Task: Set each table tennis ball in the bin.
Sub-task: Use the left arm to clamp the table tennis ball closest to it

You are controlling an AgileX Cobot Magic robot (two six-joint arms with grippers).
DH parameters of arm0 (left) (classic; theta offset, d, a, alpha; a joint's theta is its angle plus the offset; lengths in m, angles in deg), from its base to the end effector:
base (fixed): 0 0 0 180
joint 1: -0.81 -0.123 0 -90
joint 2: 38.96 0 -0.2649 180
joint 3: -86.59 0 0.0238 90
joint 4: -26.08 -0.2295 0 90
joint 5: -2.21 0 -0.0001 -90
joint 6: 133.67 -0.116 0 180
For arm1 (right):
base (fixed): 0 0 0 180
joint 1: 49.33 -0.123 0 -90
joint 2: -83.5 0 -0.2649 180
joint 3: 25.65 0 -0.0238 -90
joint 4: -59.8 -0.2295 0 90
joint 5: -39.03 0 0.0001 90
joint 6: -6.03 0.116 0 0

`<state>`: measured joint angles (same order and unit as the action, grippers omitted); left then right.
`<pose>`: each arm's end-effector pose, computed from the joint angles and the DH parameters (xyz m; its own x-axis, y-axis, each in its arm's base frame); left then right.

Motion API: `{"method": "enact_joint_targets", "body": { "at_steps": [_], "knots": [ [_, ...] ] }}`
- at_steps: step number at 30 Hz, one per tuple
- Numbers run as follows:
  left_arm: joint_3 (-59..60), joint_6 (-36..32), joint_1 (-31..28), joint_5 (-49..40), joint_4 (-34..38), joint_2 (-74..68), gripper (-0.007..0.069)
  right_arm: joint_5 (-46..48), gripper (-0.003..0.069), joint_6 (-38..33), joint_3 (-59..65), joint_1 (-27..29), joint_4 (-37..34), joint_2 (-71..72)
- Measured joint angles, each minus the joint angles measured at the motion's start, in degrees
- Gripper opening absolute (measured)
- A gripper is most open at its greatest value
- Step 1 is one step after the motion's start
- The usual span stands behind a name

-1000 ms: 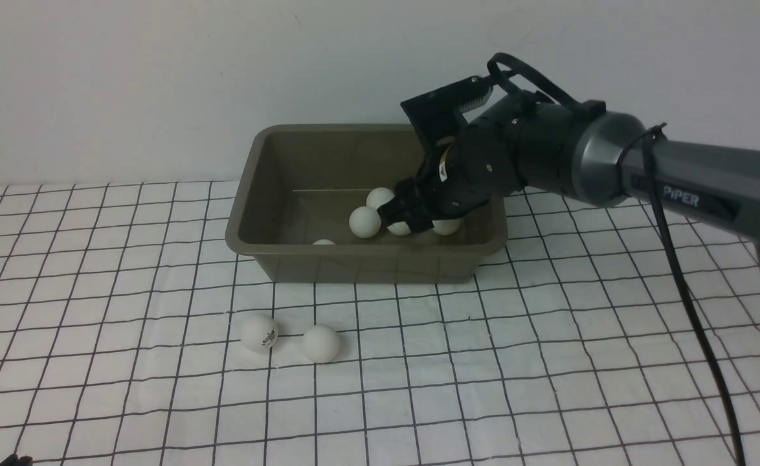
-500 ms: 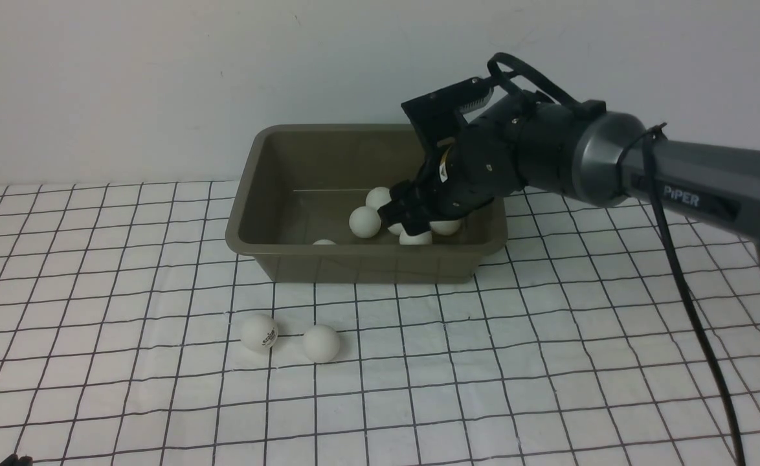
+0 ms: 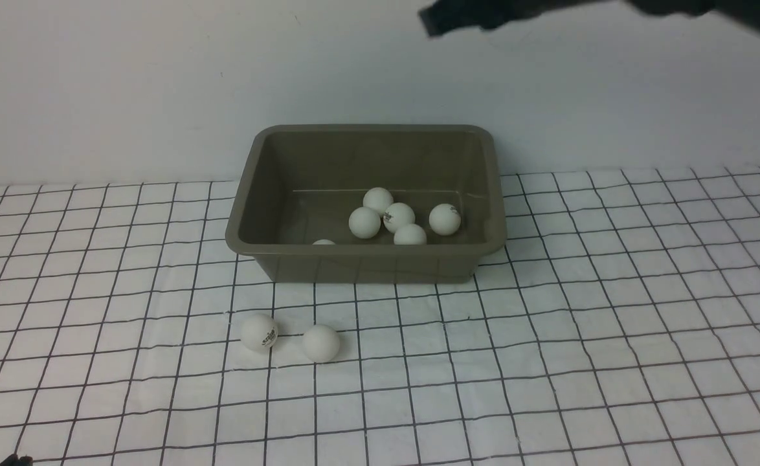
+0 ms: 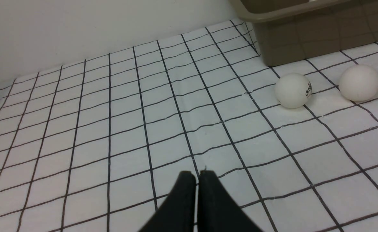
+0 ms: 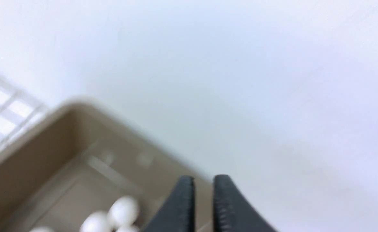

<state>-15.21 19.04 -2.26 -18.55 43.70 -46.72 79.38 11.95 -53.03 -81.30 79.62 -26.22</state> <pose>0.0763 -0.0084 0.1671 -0.2582 0.1719 -0.9507 0.0997 0.9835 0.1507 0.3619 0.1958 0.3682 -0.3721 -0.4209 -0.8273 -0.4236 0.8701 -0.2521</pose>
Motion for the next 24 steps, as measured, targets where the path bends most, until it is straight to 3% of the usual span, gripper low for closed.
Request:
{"method": "enact_joint_targets", "body": {
  "at_steps": [3, 6, 15, 24],
  "knots": [
    [0.0, 0.0, 0.0, 0.0, 0.0, 0.0, -0.0004, 0.1, 0.0010, -0.3, 0.4, 0.1, 3.0, 5.9],
    [0.0, 0.0, 0.1, 0.0, 0.0, 0.0, -0.0004, 0.1, -0.0010, -0.4, 3.2, 0.1, 4.3, 11.6],
    [0.0, 0.0, 0.1, 0.0, 0.0, 0.0, -0.0004, 0.3, -0.0015, 0.5, 19.8, 0.1, 8.7, 22.7],
    [0.0, 0.0, 0.1, 0.0, 0.0, 0.0, -0.0004, -1.4, -0.0016, 3.1, 24.5, 0.1, 10.3, 29.9]
  ]
}}
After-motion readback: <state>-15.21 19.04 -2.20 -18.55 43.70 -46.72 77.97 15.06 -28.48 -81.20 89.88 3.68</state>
